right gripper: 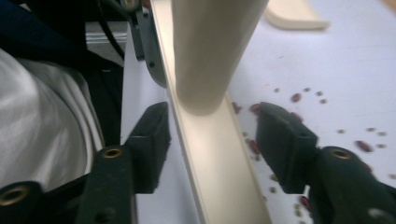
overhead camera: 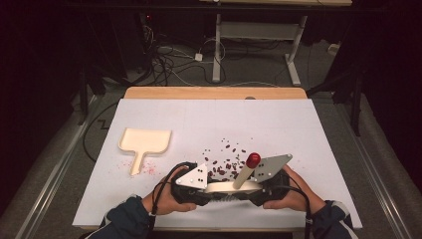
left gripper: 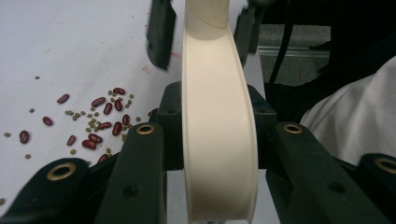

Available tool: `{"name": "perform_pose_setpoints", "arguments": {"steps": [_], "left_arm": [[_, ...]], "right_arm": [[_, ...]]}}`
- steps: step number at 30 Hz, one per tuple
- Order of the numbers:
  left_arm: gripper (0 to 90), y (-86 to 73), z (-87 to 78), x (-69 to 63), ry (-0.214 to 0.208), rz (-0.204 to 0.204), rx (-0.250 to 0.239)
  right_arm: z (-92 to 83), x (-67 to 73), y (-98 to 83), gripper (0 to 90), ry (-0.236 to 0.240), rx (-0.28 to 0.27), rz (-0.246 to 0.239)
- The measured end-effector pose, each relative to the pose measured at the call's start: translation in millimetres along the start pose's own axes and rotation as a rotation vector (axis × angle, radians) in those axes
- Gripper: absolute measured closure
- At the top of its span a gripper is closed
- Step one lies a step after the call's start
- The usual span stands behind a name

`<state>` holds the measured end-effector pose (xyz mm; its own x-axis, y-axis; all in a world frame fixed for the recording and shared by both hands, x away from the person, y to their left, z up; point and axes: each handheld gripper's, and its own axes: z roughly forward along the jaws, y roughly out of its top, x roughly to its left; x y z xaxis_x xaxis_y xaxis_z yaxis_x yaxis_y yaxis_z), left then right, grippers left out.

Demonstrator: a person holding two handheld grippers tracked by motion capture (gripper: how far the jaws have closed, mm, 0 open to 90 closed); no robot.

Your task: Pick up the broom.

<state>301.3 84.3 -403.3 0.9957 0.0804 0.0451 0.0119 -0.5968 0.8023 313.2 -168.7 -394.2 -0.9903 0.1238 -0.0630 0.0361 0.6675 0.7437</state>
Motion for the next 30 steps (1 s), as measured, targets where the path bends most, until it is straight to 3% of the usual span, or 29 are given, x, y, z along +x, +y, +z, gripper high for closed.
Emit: {"name": "perform_pose_setpoints", "arguments": {"steps": [3, 4, 9, 12, 13, 16, 17, 20, 21, 25, 27, 30], "left_arm": [[66.1, -1.2, 1.1, 1.8, -0.020, -0.002, -0.001], [65.2, -2.3, 1.4, 2.9, -0.025, -0.008, -0.005], [60.0, -3.0, 0.8, 6.6, 0.001, -0.016, -0.023], [54.1, -4.7, -2.1, 7.7, 0.073, -0.018, -0.020], [47.4, -5.7, -3.9, 8.2, 0.104, -0.019, -0.013], [42.8, -9.4, -11.1, 10.2, 0.186, -0.023, -0.007], [37.6, -10.7, -13.4, 10.6, 0.226, -0.021, -0.001], [35.2, -16.6, -21.6, 13.3, 0.294, -0.042, -0.011], [29.9, -18.9, -24.4, 13.6, 0.323, -0.045, -0.006], [27.6, -32.6, -37.6, 13.1, 0.425, -0.066, -0.009], [25.3, -41.7, -44.2, 12.2, 0.480, -0.070, 0.008], [24.4, -57.9, -56.3, 12.3, 0.529, -0.115, -0.001]], "right_arm": [[7.4, 0.2, -1.7, 56.0, 0.025, 0.005, -0.002], [8.7, -0.5, -2.9, 63.4, 0.058, 0.006, -0.004], [7.6, 0.2, -1.9, 66.8, 0.044, 0.004, -0.027], [5.2, -0.5, -0.6, 67.2, 0.010, -0.007, -0.029], [1.5, -1.5, -2.0, 67.2, -0.025, -0.005, -0.011], [-2.2, -4.6, -3.4, 67.2, -0.047, -0.015, -0.001], [-5.9, -6.7, -4.2, 67.2, -0.077, -0.026, 0.021], [-9.4, -10.1, -5.0, 67.2, -0.103, -0.041, 0.041], [-12.9, -12.3, -5.8, 67.2, -0.135, -0.044, 0.054], [-18.7, -14.5, -7.4, 67.1, -0.173, -0.052, 0.083], [-25.1, -18.1, -8.7, 67.1, -0.215, -0.078, 0.108], [-31.6, -22.3, -10.3, 67.1, -0.255, -0.098, 0.138]]}}
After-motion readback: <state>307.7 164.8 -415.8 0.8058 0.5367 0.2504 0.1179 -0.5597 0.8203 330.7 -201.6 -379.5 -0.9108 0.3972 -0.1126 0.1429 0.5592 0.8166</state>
